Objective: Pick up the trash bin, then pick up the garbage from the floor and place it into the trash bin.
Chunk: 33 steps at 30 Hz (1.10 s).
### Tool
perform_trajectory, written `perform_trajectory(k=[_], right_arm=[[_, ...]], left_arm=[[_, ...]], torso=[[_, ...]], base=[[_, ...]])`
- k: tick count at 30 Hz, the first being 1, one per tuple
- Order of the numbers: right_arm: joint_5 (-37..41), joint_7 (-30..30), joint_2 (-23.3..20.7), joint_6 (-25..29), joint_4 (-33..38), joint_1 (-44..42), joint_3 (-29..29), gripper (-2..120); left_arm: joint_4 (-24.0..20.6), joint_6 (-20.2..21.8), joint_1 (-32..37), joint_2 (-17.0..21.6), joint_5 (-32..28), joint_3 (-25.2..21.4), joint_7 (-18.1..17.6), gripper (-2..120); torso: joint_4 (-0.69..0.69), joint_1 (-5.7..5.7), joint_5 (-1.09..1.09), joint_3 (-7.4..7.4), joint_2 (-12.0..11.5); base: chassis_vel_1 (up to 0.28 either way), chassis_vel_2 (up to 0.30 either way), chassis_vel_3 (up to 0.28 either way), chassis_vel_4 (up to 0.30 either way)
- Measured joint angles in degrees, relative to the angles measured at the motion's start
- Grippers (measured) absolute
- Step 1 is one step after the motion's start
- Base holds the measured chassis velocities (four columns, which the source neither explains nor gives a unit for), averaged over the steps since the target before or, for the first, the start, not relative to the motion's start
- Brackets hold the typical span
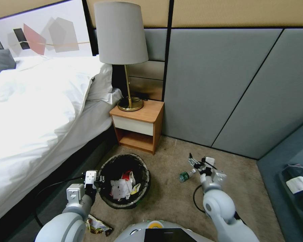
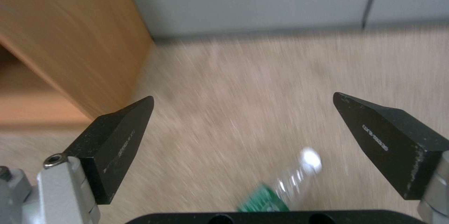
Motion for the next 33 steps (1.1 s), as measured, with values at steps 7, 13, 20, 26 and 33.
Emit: perform_trajectory(k=[7, 13, 20, 26, 33], right_arm=[[8.4, 4.9, 0.8, -1.2, -6.8, 5.3, -2.6, 100], [17.9, 11.5, 1.5, -3.4, -11.2, 11.3, -4.6, 100], [21.7, 18.9, 2.3, -4.5, -14.0, 13.9, -6.2, 100], [21.5, 20.8, 3.0, -4.7, -16.7, 15.0, -6.2, 100], [21.5, 23.1, 3.4, -4.7, -18.3, 15.4, -5.3, 100]], left_arm=[[0.0, 0.0, -0.4, 0.8, -0.6, -0.1, 0.0, 1], [0.0, 0.1, -1.0, 0.9, -0.8, 0.1, 0.0, 1], [0.0, 0.1, -1.0, 0.9, -0.8, 0.2, 0.1, 1], [0.0, 0.1, -0.6, 0.7, -0.8, 0.1, 0.1, 1], [0.0, 0.1, -0.3, 0.6, -0.7, 0.2, 0.1, 1]], torso=[[0.02, 0.0, 0.0, 0.0, 0.0], [0.03, 0.0, -0.01, 0.0, 0.0], [0.02, 0.0, 0.0, 0.0, 0.0], [0.03, 0.0, 0.0, 0.0, 0.0], [0.02, 0.0, 0.0, -0.01, 0.0]], base=[[0.0, 0.0, 0.0, 0.0], [0.0, 0.0, 0.0, 0.0], [0.0, 0.0, 0.0, 0.0], [0.0, 0.0, 0.0, 0.0], [0.0, 0.0, 0.0, 0.0]])
